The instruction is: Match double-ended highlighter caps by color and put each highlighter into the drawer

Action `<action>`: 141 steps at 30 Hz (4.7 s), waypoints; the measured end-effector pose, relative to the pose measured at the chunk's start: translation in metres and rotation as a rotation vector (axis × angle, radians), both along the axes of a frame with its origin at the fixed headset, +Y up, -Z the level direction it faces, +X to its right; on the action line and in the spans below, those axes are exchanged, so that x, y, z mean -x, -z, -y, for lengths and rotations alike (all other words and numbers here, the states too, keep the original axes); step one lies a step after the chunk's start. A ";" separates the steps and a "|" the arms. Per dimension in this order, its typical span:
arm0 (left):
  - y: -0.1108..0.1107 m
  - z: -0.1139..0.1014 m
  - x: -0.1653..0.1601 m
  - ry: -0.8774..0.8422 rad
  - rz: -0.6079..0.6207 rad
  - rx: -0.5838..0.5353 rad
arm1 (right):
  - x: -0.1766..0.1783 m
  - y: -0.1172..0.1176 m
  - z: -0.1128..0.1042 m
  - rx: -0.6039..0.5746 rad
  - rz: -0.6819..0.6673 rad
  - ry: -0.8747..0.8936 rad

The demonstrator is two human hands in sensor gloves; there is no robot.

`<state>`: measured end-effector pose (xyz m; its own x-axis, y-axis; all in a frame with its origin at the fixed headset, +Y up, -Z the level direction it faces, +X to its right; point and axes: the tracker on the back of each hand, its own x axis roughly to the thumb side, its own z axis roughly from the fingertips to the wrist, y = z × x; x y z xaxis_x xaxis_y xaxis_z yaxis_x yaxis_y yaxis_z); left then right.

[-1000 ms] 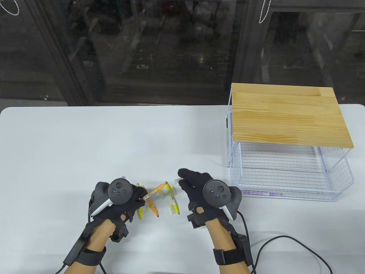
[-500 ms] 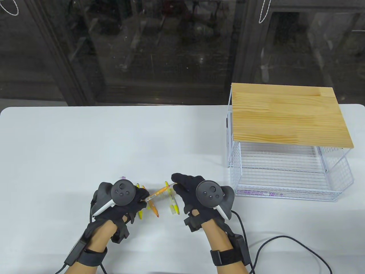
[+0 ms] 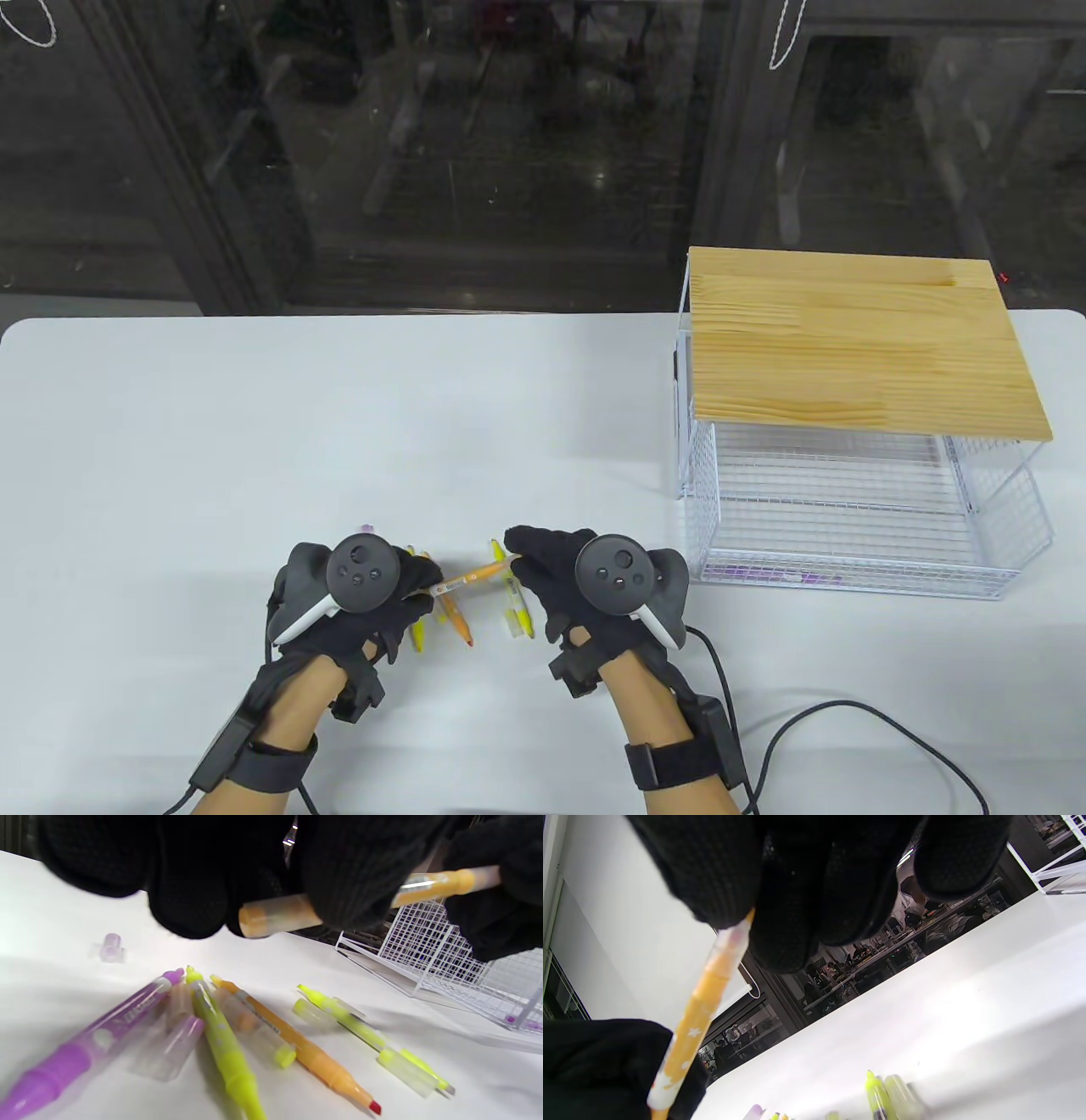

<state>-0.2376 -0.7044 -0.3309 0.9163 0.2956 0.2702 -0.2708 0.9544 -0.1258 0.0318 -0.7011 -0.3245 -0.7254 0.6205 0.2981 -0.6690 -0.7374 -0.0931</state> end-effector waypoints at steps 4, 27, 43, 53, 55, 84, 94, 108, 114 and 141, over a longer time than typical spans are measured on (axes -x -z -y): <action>0.000 -0.002 0.003 -0.022 -0.011 -0.021 | -0.001 0.001 0.001 0.015 -0.010 -0.012; -0.005 -0.006 -0.009 0.005 0.072 -0.181 | 0.019 -0.004 0.003 -0.062 -0.008 -0.327; -0.008 -0.015 -0.005 0.023 0.022 -0.220 | 0.025 -0.008 0.002 -0.026 -0.027 -0.337; -0.010 -0.009 -0.017 -0.005 0.075 -0.186 | 0.052 -0.018 0.004 -0.100 -0.041 -0.384; -0.010 -0.009 -0.018 -0.027 0.078 -0.173 | 0.053 -0.019 0.004 -0.111 -0.035 -0.397; -0.001 -0.027 0.041 -0.159 -0.173 -0.209 | 0.004 -0.022 -0.036 -0.232 0.142 -0.336; 0.001 -0.026 0.047 -0.155 -0.198 -0.173 | -0.027 -0.030 -0.059 -0.338 0.286 -0.365; 0.001 -0.026 0.048 -0.158 -0.204 -0.161 | -0.077 -0.031 -0.069 -0.334 0.444 -0.312; 0.001 -0.025 0.048 -0.156 -0.204 -0.154 | -0.092 -0.031 -0.069 -0.318 0.486 -0.279; 0.001 -0.024 0.049 -0.174 -0.197 -0.105 | -0.183 -0.015 -0.035 -0.052 0.751 -0.207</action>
<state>-0.2863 -0.6804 -0.3321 0.8920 0.4331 0.1298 -0.4414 0.8963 0.0430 0.2147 -0.6662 -0.3092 -0.8437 0.4492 -0.2939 -0.2621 -0.8225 -0.5047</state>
